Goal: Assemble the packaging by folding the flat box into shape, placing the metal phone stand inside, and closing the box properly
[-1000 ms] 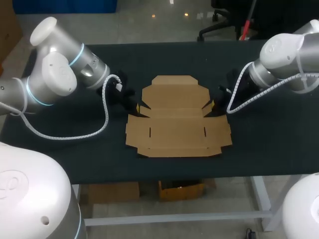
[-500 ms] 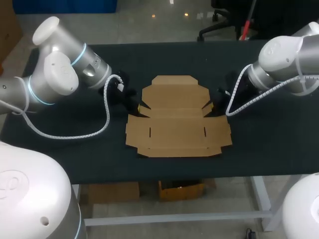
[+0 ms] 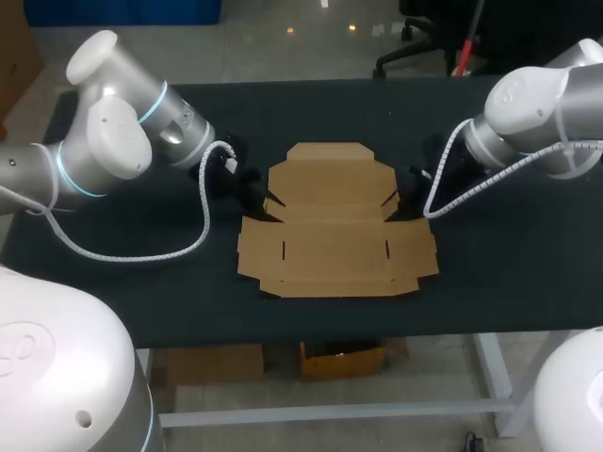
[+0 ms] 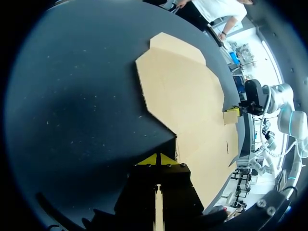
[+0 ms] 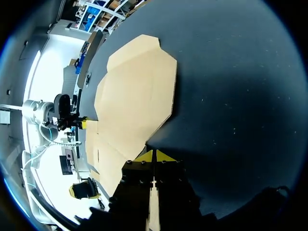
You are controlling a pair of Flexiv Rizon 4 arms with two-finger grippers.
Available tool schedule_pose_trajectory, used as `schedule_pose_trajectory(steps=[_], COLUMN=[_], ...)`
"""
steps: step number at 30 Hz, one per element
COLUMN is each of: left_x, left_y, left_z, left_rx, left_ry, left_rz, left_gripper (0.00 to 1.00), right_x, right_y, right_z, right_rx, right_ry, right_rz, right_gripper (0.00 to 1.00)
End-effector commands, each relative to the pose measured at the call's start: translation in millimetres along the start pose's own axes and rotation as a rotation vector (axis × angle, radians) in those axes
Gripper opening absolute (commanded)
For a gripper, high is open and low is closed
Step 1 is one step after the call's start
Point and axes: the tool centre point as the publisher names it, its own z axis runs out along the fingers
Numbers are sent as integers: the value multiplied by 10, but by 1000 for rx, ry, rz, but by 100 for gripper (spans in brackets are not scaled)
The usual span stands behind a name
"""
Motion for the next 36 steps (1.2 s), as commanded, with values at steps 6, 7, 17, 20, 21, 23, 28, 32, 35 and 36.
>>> schedule_pose_trajectory(steps=[6,7,17,20,21,23,28,32,35,36], left_x=[20,22,-7,-9,-6,10,67,127,167,178], left_y=[-7,-6,-2,12,15,13,5,8,14,11], left_z=[4,2,-15,-30,-28,5,46,27,20,13], left_rx=[-4,-2,20,31,31,23,15,25,30,32], left_ry=[-11,-12,-48,-60,-60,-61,-55,-53,-58,-60], left_rz=[1,1,-19,-26,-27,-22,-6,9,16,18], left_gripper=[0,0,0,0,0,0,0,0,0,0], right_x=[58,58,50,51,52,54,64,69,71,71], right_y=[-17,-17,-17,-17,-17,-15,-12,-14,-16,-16], right_z=[29,30,43,41,40,40,43,43,42,41], right_rx=[-6,-7,-5,-6,-6,-6,-5,-5,-6,-7], right_ry=[-33,-33,-32,-33,-33,-33,-33,-34,-34,-34], right_rz=[8,8,12,11,11,10,9,9,9,9], right_gripper=[0,0,0,0,0,0,0,0,0,0])
